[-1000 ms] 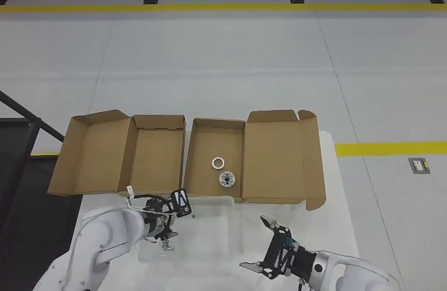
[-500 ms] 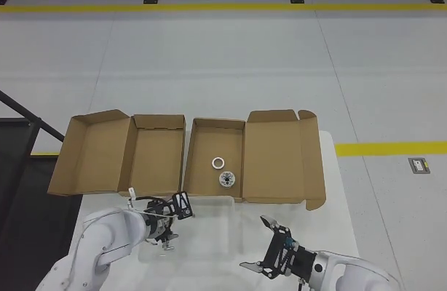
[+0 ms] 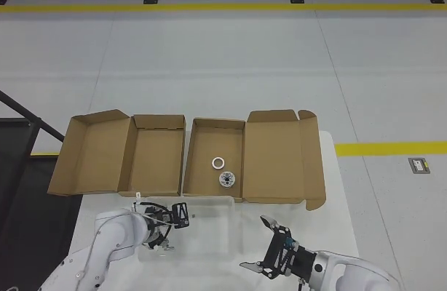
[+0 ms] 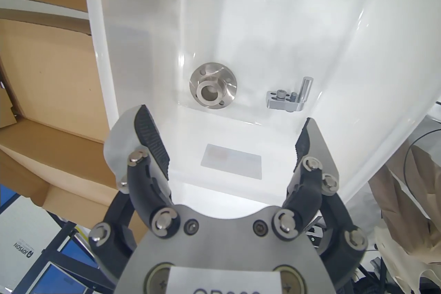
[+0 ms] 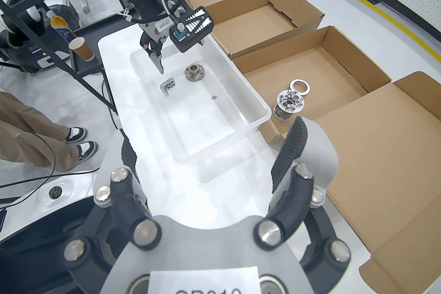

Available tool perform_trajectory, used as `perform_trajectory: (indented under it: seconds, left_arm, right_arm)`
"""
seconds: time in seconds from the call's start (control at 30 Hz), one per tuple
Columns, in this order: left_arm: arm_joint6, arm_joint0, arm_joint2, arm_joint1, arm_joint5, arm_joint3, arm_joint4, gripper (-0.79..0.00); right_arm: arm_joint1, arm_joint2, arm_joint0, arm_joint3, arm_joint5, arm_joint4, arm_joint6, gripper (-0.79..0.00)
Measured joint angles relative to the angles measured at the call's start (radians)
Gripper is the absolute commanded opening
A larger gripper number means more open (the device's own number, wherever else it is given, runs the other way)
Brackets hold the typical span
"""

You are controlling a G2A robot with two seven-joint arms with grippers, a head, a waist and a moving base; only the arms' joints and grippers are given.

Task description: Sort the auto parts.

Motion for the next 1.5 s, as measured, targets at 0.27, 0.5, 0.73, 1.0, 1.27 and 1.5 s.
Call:
perform_trajectory:
  seconds: [0.27, 0.5, 0.73, 1.0, 1.27, 1.5]
  left_arm:
    - [-0.038, -0.147, 0.142, 0.010, 0.038, 0.087, -0.146, -0.348]
    - [-0.097, -0.261, 0.248, 0.011, 0.097, 0.168, -0.235, -0.400]
    - [-0.091, -0.337, 0.321, 0.004, 0.091, 0.248, -0.297, -0.394]
    - [-0.070, -0.401, 0.378, -0.025, 0.079, 0.354, -0.335, -0.394]
    - [0.065, -0.402, 0.385, -0.043, 0.107, 0.408, -0.270, -0.437]
    - [0.086, -0.387, 0.381, -0.043, 0.081, 0.420, -0.234, -0.434]
  right_arm:
    - [0.000, 0.000, 0.000, 0.000, 0.000, 0.000, 0.000, 0.000]
    - [0.000, 0.000, 0.000, 0.000, 0.000, 0.000, 0.000, 0.000]
    - [0.000, 0.000, 0.000, 0.000, 0.000, 0.000, 0.000, 0.000]
    - [0.000, 0.000, 0.000, 0.000, 0.000, 0.000, 0.000, 0.000]
    - [0.000, 0.000, 0.000, 0.000, 0.000, 0.000, 0.000, 0.000]
    - [0.000, 0.000, 0.000, 0.000, 0.000, 0.000, 0.000, 0.000]
